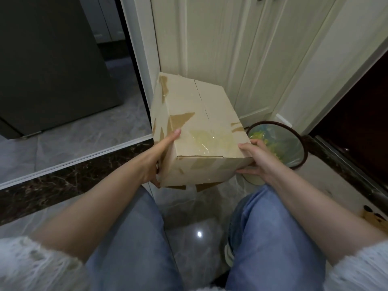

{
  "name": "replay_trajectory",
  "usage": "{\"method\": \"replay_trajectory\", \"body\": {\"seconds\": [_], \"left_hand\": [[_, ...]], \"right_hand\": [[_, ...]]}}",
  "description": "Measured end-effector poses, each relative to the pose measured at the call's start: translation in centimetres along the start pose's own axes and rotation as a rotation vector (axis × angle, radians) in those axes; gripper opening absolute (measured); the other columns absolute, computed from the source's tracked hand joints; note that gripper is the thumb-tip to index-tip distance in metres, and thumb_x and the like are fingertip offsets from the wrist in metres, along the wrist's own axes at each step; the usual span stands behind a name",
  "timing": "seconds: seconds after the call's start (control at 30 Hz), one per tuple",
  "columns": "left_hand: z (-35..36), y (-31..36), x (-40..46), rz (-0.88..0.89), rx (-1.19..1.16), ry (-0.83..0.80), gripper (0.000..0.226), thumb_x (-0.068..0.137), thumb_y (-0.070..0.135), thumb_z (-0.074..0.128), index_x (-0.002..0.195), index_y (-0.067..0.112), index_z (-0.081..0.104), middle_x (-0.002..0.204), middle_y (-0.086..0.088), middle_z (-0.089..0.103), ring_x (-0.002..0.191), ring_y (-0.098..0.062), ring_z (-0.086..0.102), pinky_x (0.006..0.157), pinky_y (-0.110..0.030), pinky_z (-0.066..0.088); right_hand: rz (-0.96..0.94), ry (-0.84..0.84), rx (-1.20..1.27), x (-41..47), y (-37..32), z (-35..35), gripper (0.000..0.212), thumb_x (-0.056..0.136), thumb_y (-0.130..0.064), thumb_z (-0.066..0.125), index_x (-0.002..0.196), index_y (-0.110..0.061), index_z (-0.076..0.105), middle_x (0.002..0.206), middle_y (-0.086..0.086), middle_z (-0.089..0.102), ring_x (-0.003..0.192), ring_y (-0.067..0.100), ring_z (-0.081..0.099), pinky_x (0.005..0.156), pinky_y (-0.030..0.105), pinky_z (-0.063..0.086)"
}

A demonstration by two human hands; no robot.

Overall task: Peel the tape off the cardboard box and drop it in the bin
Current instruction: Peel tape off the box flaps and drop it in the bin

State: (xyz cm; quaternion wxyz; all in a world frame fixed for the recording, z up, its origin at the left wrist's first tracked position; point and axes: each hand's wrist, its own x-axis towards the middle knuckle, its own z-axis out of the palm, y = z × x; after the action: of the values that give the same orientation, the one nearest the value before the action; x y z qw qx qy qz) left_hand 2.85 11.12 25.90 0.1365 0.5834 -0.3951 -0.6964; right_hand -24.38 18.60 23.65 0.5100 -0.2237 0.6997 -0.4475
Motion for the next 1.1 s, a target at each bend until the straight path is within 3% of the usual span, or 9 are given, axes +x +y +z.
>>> {"method": "replay_trajectory", "body": {"seconds": [0.3,0.43,0.53,0.63,0.73,0.83,0.9,1.0,1.1], "left_hand": [[1.2,-1.6,1.2,0.066,-0.138,0.048,0.138,0.036,0.081,0.079,0.156,0.034,0.031,0.151,-0.012,0.042,0.133,-0.044,0.044,0.098,-0.071,0.044],[1.9,-1.8,2.0,0.045,-0.275,0.066,0.132,0.032,0.083,0.082,0.148,0.032,0.044,0.141,-0.015,0.052,0.123,-0.043,0.052,0.096,-0.068,0.046],[2.4,-1.8,2.7,0.030,-0.309,0.072,0.135,0.026,0.083,0.079,0.146,0.032,0.046,0.139,-0.015,0.055,0.120,-0.042,0.055,0.091,-0.067,0.049],[2.7,-1.9,3.2,0.032,-0.323,0.038,0.145,0.022,0.087,0.079,0.150,0.028,0.043,0.143,-0.023,0.052,0.125,-0.049,0.053,0.085,-0.061,0.053],[2.8,-2.0,3.3,0.036,-0.349,0.002,0.149,0.029,0.089,0.077,0.155,0.020,0.040,0.158,-0.032,0.023,0.135,-0.052,0.037,0.069,-0.044,0.060],[3.1,-2.3,4.0,0.035,-0.337,0.017,0.132,0.033,0.089,0.078,0.147,0.030,0.049,0.147,-0.030,0.047,0.122,-0.050,0.055,0.064,-0.044,0.059],[3.3,-2.5,4.4,0.046,-0.328,0.036,0.123,0.035,0.087,0.079,0.144,0.037,0.049,0.137,-0.013,0.059,0.119,-0.039,0.060,0.066,-0.045,0.061],[3.4,-2.5,4.7,0.073,-0.312,0.061,0.127,0.033,0.086,0.081,0.146,0.039,0.046,0.138,-0.007,0.060,0.124,-0.035,0.059,0.075,-0.048,0.061],[3.3,-2.5,5.0,0.081,-0.306,0.073,0.136,0.029,0.086,0.082,0.150,0.041,0.039,0.142,-0.006,0.057,0.128,-0.035,0.055,0.091,-0.060,0.055]], "right_hand": [[-0.015,0.117,-0.208,1.2,-2.3,0.3,0.046,0.088,-0.033,0.061,0.130,-0.022,0.045,0.114,0.001,0.052,0.099,0.023,0.052,0.089,0.048,0.052],[-0.325,0.248,-0.420,2.5,-3.6,0.6,0.067,0.084,-0.038,0.062,0.146,-0.026,0.038,0.137,-0.003,0.049,0.120,0.020,0.050,0.097,0.042,0.046],[-0.549,0.206,-0.488,2.6,-4.2,1.9,0.058,0.086,-0.035,0.061,0.142,-0.030,0.046,0.138,-0.005,0.051,0.127,0.017,0.048,0.104,0.037,0.040],[-0.646,0.309,-0.762,3.0,-4.5,2.6,0.052,0.081,-0.044,0.053,0.132,-0.036,0.054,0.134,-0.006,0.054,0.131,0.022,0.045,0.114,0.057,0.028],[-0.746,0.319,-0.823,3.1,-4.9,3.4,0.042,0.083,-0.036,0.056,0.125,-0.035,0.059,0.128,-0.010,0.057,0.132,0.019,0.042,0.117,0.066,0.011],[-0.837,0.152,-0.679,3.2,-4.8,5.3,0.036,0.086,-0.028,0.060,0.123,-0.028,0.066,0.130,-0.009,0.063,0.134,0.018,0.045,0.117,0.057,0.022],[-0.907,0.111,-0.693,3.6,-4.1,6.1,0.035,0.090,-0.027,0.061,0.124,-0.025,0.068,0.130,-0.008,0.065,0.134,0.016,0.048,0.115,0.051,0.030],[-0.995,0.085,-0.758,4.4,-3.2,5.9,0.039,0.088,-0.035,0.057,0.123,-0.024,0.070,0.127,-0.010,0.065,0.129,0.017,0.052,0.108,0.051,0.040],[-0.971,-0.022,-0.765,4.5,-3.4,5.3,0.045,0.087,-0.037,0.058,0.130,-0.026,0.065,0.133,-0.016,0.059,0.134,0.014,0.046,0.112,0.052,0.035]]}}
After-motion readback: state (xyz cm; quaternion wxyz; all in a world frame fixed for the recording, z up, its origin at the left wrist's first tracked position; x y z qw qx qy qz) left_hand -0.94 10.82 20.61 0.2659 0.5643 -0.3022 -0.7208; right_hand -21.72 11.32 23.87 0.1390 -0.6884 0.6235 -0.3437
